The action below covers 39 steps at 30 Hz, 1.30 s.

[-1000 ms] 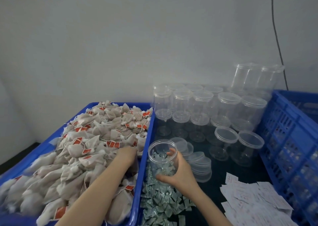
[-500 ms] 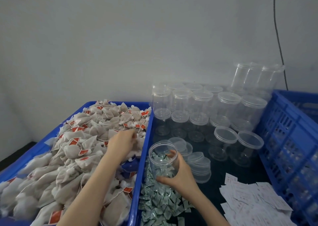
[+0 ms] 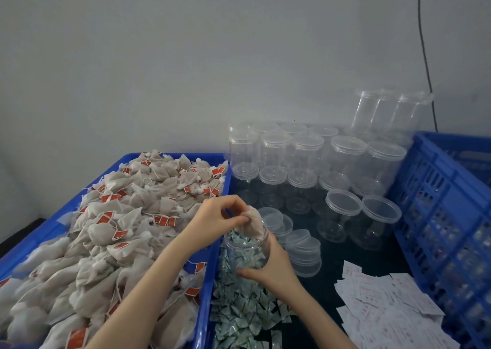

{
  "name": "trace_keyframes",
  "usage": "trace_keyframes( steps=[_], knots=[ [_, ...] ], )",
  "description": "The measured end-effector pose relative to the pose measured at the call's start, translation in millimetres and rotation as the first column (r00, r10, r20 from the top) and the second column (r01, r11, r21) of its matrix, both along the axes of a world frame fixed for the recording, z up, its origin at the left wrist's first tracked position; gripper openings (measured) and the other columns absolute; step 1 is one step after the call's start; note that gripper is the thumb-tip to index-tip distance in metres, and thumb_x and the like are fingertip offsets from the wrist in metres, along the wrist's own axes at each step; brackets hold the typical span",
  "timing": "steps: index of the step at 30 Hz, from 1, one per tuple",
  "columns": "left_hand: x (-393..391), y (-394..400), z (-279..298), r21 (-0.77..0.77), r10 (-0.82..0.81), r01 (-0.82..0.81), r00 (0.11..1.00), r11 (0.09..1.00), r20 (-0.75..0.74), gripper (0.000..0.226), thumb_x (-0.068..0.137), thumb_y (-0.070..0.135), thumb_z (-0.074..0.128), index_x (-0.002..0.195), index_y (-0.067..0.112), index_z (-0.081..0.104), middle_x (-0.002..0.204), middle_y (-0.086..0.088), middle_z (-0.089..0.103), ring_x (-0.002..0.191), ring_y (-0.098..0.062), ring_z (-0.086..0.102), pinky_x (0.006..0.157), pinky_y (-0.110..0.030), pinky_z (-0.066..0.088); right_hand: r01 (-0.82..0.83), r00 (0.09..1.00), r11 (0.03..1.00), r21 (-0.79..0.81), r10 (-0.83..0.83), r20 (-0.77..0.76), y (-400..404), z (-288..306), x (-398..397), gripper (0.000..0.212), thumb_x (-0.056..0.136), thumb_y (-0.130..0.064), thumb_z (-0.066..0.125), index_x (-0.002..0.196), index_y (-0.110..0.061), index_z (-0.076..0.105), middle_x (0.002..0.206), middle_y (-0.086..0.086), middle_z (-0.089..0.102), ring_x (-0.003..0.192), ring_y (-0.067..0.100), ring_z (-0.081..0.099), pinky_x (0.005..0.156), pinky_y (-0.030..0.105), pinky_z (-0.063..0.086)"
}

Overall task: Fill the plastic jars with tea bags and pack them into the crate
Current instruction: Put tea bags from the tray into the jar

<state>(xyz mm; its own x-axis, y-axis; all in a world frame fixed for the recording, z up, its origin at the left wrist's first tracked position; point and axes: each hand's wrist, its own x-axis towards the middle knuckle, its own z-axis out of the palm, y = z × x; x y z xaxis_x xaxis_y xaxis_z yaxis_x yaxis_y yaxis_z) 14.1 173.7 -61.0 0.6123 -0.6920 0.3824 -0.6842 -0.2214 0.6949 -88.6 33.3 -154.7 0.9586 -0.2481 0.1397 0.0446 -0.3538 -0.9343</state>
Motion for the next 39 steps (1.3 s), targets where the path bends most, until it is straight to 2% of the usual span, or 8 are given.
trace_keyframes(
  steps=[7,12,17,20,24,29,35,39],
  knots=[
    [3.0,1.1,-2.7,0.113,-0.045,0.043,0.999,0.993,0.01,0.022,0.085,0.019,0.068,0.084,0.04,0.062,0.087,0.025,0.066,0.086,0.003,0.063,0.078,-0.012,0.049,0.021,1.0,0.999,0.036,-0.02,-0.013,-3.5,-2.9,-1.4,0.092,0.053,-0.039,0.088,0.133,-0.036,0.044,0.127,-0.015,0.059,0.116,0.001,0.057,0.099,0.033,0.051],
    [5.7,0.7,-4.0,0.102,0.013,-0.017,0.999,0.995,0.04,0.024,0.086,0.018,0.066,0.081,0.04,0.062,0.085,0.027,0.066,0.086,0.005,0.063,0.08,-0.012,0.048,0.021,1.0,0.999,0.033,-0.021,0.001,-3.4,-2.5,-3.1,0.08,0.055,-0.034,0.089,0.119,-0.051,0.044,0.117,-0.04,0.053,0.112,-0.013,0.053,0.084,0.007,0.046],
    [10.6,4.3,-3.3,0.031,0.107,-0.108,0.994,0.994,0.026,0.023,0.088,0.016,0.064,0.083,0.039,0.063,0.086,0.027,0.066,0.089,0.007,0.06,0.08,-0.004,0.042,0.029,0.999,0.998,0.06,-0.031,0.022,-4.4,-5.4,-6.1,0.081,0.051,-0.044,0.087,0.118,-0.054,0.042,0.117,-0.048,0.047,0.112,-0.018,0.05,0.083,0.008,0.048],
    [24.9,6.9,-11.2,0.034,0.255,-0.257,0.966,0.966,0.047,0.018,0.089,0.019,0.061,0.085,0.037,0.062,0.085,0.023,0.067,0.087,0.005,0.061,0.079,-0.012,0.046,0.029,0.999,0.997,0.075,-0.03,0.018,-7.5,-6.3,-6.0,0.083,0.048,-0.048,0.085,0.119,-0.051,0.042,0.116,-0.048,0.048,0.113,-0.02,0.048,0.084,0.003,0.043],
    [54.1,13.3,-36.5,0.438,0.396,-0.5,0.864,0.747,0.312,0.029,0.091,0.026,0.057,0.12,0.025,0.057,0.123,0.004,0.059,0.111,-0.013,0.054,0.091,-0.03,0.047,0.021,1.0,0.996,0.082,-0.022,0.01,-10.2,-5.4,-6.6,0.084,0.047,-0.049,0.086,0.119,-0.05,0.042,0.115,-0.048,0.05,0.112,-0.021,0.048,0.084,0.0,0.041],
    [65.1,10.6,-70.6,0.869,0.201,-0.229,0.967,0.438,0.154,0.059,0.097,0.016,0.045,0.151,0.014,0.019,0.155,-0.012,0.025,0.136,-0.03,0.035,0.11,-0.043,0.033,0.021,1.0,0.996,0.088,-0.021,0.005,-10.2,-4.7,-6.8,0.085,0.048,-0.047,0.087,0.12,-0.05,0.042,0.116,-0.047,0.051,0.113,-0.02,0.049,0.086,0.004,0.045],
    [60.2,6.9,-70.1,0.806,0.256,-0.329,0.94,0.492,0.227,0.067,0.098,0.014,0.043,0.152,0.017,0.004,0.138,-0.014,0.051,0.12,-0.03,0.053,0.1,-0.041,0.043,0.032,0.999,0.995,0.099,-0.033,0.012,-7.2,-2.7,-5.9,0.085,0.046,-0.049,0.085,0.118,-0.051,0.041,0.114,-0.047,0.052,0.112,-0.023,0.047,0.084,0.0,0.041],
    [58.0,7.0,-68.0,0.825,0.264,-0.378,0.921,0.42,0.287,0.03,0.099,0.017,0.041,0.126,0.011,0.052,0.125,-0.01,0.06,0.112,-0.026,0.058,0.095,-0.035,0.046,0.028,1.0,0.994,0.103,-0.029,0.008,-5.8,-2.1,-5.6,0.086,0.046,-0.048,0.085,0.119,-0.053,0.04,0.117,-0.04,0.054,0.113,-0.021,0.048,0.084,0.001,0.042]
  ],
)
